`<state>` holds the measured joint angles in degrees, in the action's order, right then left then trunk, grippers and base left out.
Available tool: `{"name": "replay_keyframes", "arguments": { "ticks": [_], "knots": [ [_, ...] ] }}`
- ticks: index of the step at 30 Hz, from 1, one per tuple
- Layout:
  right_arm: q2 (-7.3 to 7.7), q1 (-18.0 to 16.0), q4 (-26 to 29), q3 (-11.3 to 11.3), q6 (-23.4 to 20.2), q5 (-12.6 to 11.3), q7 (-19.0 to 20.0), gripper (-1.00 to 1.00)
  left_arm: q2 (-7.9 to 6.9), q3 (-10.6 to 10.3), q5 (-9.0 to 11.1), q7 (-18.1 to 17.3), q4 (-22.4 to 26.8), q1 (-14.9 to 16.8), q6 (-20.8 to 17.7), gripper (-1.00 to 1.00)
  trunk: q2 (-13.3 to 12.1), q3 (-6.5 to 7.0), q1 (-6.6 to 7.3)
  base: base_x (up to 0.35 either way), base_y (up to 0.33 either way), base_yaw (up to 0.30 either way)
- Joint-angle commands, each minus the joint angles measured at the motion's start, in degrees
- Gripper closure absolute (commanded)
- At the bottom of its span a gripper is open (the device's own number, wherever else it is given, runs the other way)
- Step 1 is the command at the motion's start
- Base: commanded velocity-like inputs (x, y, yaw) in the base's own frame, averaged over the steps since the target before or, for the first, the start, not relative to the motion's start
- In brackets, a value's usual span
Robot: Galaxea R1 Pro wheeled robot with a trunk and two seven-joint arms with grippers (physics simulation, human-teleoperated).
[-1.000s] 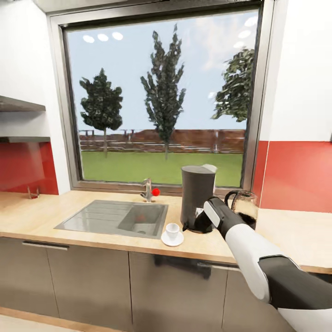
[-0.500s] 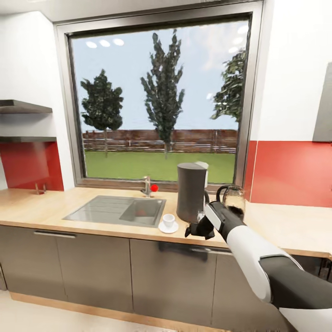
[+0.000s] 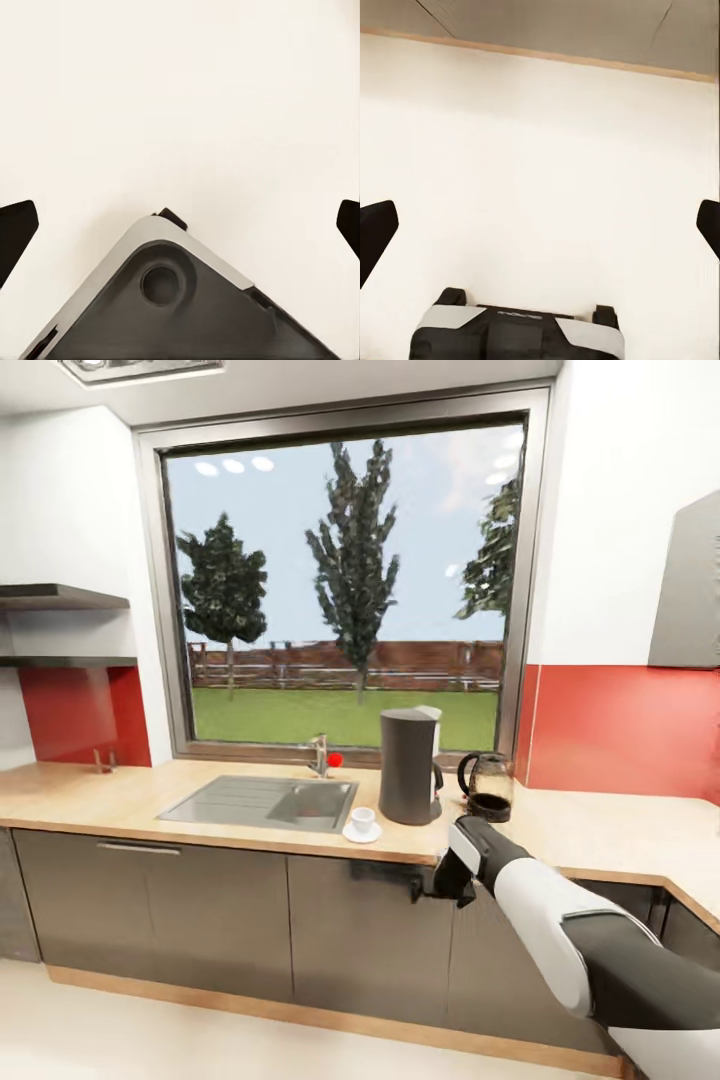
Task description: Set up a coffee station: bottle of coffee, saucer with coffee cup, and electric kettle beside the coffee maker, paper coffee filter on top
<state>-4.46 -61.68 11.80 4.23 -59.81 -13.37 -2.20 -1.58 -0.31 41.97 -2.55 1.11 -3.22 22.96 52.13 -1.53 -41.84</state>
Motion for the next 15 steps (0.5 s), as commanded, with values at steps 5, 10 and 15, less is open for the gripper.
{"name": "replay_keyframes", "arguments": {
  "ticks": [5, 10, 15],
  "knots": [
    [-0.07, 0.0, -7.1, 0.4, 2.3, 3.9, 0.0, -1.0, 0.21, -0.1, 0.4, -0.3, 0.3, 0.0, 0.1, -1.0, 0.1, -0.08, 0.02, -0.327, -0.082, 0.0],
    [0.76, 0.6, -12.6, 0.4, 12.4, 7.3, 0.1, -1.0, 0.18, 0.0, 0.4, -0.3, 0.6, 0.0, 0.6, -1.0, 0.1, -0.08, 0.02, -0.193, -0.032, 0.0],
    [5.47, 12.7, -13.8, 0.4, 34.4, 10.5, 1.7, -1.0, 0.02, 0.1, 0.5, -0.3, 1.6, 0.0, 1.0, -1.0, 0.1, -0.08, 0.02, -0.018, -0.003, 0.0]
  ]
}}
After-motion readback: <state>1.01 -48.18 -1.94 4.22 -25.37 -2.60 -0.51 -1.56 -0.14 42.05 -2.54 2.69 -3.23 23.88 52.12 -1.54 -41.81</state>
